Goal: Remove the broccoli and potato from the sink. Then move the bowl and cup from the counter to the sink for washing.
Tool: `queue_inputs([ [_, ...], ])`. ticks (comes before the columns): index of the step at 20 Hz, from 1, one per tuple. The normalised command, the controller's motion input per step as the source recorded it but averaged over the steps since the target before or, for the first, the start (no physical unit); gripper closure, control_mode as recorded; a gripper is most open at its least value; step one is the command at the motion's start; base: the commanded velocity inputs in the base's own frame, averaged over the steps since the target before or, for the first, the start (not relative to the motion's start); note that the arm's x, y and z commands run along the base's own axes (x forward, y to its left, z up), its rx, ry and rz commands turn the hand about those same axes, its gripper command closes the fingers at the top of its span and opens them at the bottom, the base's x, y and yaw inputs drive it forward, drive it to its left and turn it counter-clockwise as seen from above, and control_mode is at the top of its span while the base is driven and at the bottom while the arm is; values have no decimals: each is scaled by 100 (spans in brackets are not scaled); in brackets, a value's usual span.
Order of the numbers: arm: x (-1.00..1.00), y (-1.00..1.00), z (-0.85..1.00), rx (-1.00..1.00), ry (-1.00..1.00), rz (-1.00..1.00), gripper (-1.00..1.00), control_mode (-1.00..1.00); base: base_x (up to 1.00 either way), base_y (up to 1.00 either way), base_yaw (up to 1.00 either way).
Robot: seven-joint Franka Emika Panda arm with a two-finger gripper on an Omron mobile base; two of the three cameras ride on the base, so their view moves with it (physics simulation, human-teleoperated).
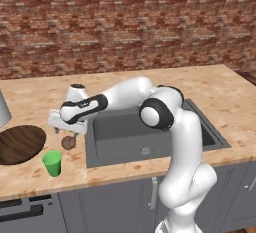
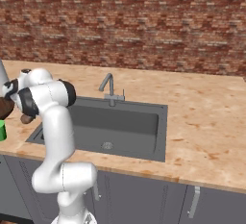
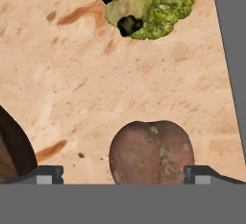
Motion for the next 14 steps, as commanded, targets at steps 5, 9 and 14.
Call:
queue_inputs([
  [5, -3, -1, 26, -2, 0, 0, -100, -100, 0, 0, 0],
  [9, -12, 0, 25, -4, 0, -1, -100, -100, 0, 0, 0],
  [14, -21, 0, 23, -3, 0, 0, -100, -100, 0, 0, 0],
])
